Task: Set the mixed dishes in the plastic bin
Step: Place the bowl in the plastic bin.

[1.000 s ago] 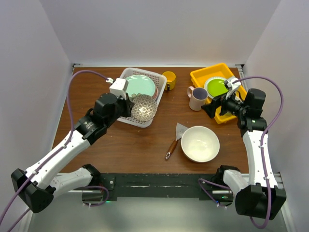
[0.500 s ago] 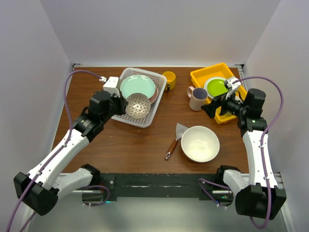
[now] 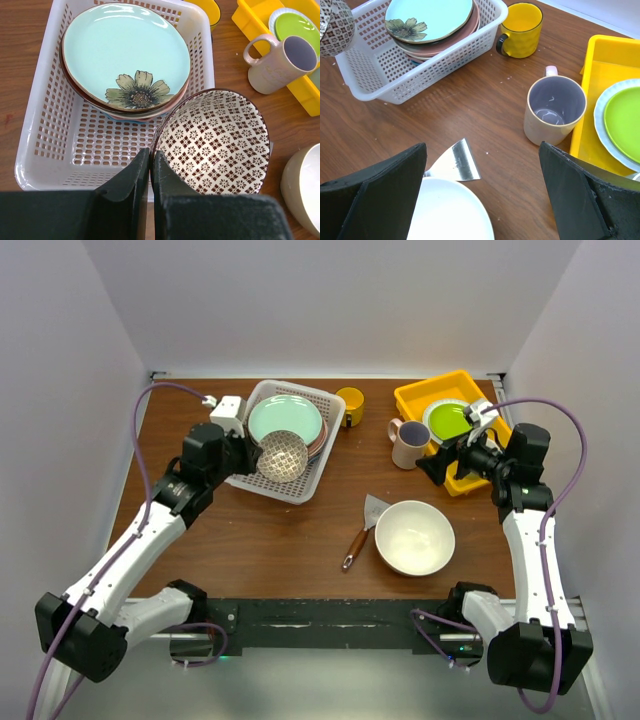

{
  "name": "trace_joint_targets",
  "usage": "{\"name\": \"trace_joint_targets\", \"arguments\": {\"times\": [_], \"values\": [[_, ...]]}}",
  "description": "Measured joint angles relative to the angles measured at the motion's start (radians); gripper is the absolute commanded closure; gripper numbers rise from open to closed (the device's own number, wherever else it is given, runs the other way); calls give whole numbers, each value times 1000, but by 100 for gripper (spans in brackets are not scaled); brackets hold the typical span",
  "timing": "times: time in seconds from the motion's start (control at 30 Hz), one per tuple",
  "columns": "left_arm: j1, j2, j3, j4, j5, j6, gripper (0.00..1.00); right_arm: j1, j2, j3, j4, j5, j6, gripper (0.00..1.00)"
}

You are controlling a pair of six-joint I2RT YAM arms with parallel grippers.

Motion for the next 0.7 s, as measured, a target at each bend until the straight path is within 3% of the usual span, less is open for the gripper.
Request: {"name": "trace_joint_targets", "arguments": {"times": [0.7], "values": [[25, 48, 0, 29, 49, 0, 100, 0, 0, 0, -5, -13, -3, 2]]}}
